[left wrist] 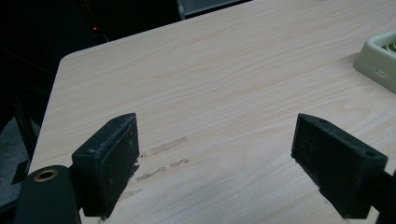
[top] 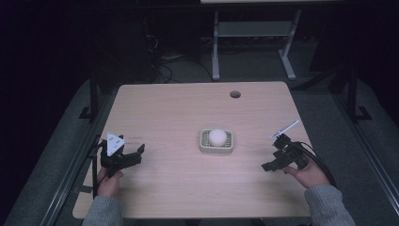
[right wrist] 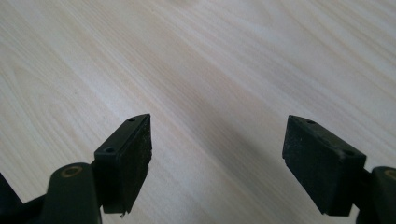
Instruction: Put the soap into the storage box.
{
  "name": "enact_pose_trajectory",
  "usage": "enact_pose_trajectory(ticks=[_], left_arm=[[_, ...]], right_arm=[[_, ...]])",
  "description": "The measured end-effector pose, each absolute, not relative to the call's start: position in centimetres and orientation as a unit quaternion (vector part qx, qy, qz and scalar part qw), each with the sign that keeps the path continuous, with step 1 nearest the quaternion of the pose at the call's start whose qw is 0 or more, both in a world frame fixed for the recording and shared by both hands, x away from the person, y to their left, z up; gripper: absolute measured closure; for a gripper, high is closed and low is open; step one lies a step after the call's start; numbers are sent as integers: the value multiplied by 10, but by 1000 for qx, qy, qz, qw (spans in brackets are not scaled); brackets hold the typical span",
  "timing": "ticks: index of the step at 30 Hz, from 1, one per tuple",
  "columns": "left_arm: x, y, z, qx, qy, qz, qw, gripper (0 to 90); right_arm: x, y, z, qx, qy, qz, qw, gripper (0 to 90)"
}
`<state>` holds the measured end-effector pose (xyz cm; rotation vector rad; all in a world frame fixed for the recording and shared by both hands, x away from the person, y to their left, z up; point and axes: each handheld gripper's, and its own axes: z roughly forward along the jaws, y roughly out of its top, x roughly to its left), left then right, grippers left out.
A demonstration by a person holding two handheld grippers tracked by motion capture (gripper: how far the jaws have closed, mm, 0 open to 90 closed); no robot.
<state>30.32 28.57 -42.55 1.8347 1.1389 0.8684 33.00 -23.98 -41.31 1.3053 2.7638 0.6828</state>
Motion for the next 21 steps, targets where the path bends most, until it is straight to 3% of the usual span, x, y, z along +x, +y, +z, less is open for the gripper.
enact_pose_trajectory(ticks=[21], left_arm=[[304,285,-426,726,449,342,394,149]], right_arm=[[297,-259,-432,437,869,233,6,236]])
